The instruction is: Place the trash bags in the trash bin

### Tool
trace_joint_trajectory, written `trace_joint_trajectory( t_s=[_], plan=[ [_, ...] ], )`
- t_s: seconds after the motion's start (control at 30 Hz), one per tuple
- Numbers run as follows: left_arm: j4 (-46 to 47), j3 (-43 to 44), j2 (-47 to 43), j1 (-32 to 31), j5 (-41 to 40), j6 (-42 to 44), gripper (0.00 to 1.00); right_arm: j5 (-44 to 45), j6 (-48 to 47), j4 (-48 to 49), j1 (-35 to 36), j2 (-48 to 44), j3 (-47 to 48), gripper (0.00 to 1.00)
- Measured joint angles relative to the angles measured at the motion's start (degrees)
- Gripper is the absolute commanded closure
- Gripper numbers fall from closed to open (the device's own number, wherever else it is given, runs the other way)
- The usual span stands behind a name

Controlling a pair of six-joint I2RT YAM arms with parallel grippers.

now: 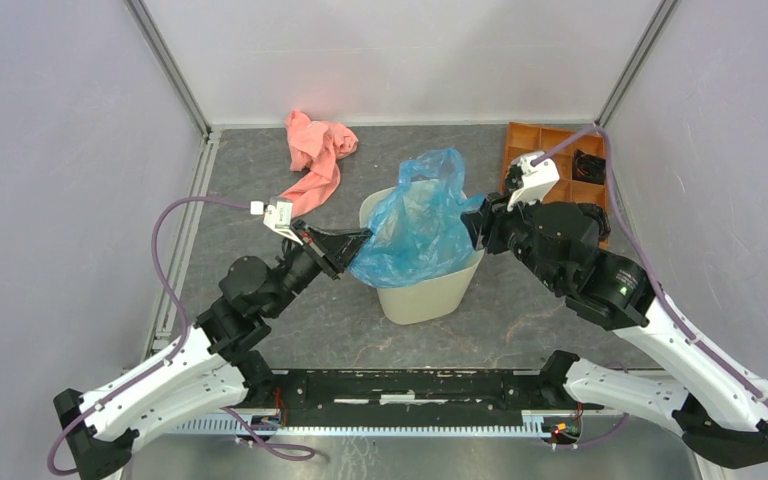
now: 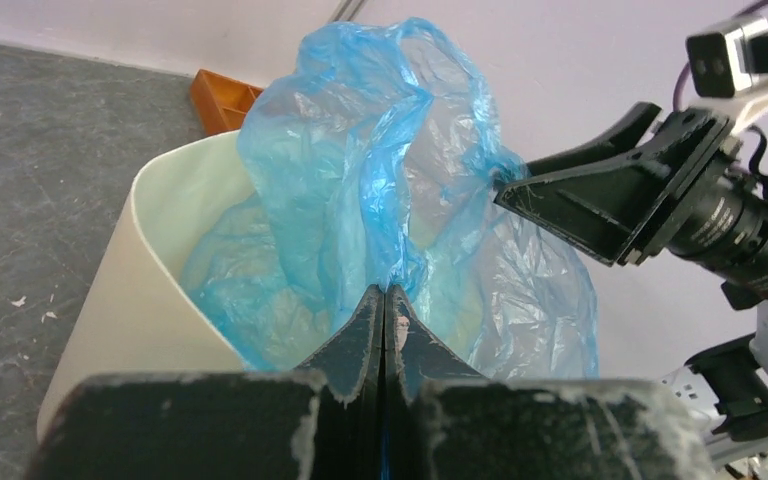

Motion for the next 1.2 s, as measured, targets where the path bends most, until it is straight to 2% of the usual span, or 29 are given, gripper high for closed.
trace_joint_trajectory(
  t_s=[0.03,0.17,0.2,0.27,0.33,0.43,0.6,0.77,0.83,0.9,0.93,1.03,1.07,1.13,1.2],
  plan=[
    [0.1,-0.5,-0.6,0.0,-0.6,-0.7,0.91,-0.1,-0.4,0.0,0.0,-0.5,-0.6,0.69],
    [-6.4,1.3,-1.4,0.0,-2.5,-2.6,0.42,-3.3,-2.9,2.0,0.0,-4.1,-4.8,0.92],
    [-9.4,3.1,-1.1,0.0,-2.7,-2.5,0.34,-4.5,-3.7,2.7,0.0,-4.9,-5.5,0.99],
    [-18.1,9.8,1.0,0.0,-3.1,-2.0,0.22,-7.2,-5.2,4.2,0.0,-5.7,-5.9,1.0],
    [-27.2,18.9,4.3,0.0,-4.0,-1.1,0.04,-9.6,-6.4,6.0,0.0,-5.6,-5.9,1.0],
    [-37.7,35.1,11.3,0.0,-5.2,0.7,0.0,-11.7,-8.0,7.4,0.0,-5.4,-5.9,0.99],
    [-48.3,50.8,21.1,0.0,-5.2,4.7,0.0,-13.4,-9.8,8.5,0.0,-5.3,-5.9,1.0],
    [-53.9,55.2,30.3,0.0,-2.2,9.9,0.01,-13.7,-10.2,8.8,0.0,-6.1,-5.9,1.0],
    [-56.5,55.2,33.6,0.0,-1.1,11.3,0.07,-13.7,-10.2,8.8,0.0,-6.6,-5.9,0.99],
    [-58.6,55.2,35.6,0.0,0.6,12.1,0.24,-13.6,-10.2,8.8,0.0,-7.0,-5.9,0.99],
    [-59.5,55.2,36.3,0.0,1.6,12.7,0.39,-13.4,-10.2,8.8,0.0,-7.3,-5.9,0.98],
    [-62.4,56.2,37.6,0.0,2.5,14.3,0.73,-12.9,-10.3,8.7,0.0,-8.1,-5.9,0.95],
    [-63.3,57.1,38.1,0.0,2.5,14.8,0.8,-12.6,-10.3,8.7,0.0,-8.3,-5.9,0.95],
    [-63.5,57.7,38.8,0.0,2.5,15.3,0.86,-12.0,-10.4,8.6,0.0,-8.8,-5.9,0.94],
    [-62.1,57.2,38.9,0.0,3.0,15.3,0.96,-11.1,-10.6,8.4,0.0,-9.3,-5.9,0.95]
  ],
)
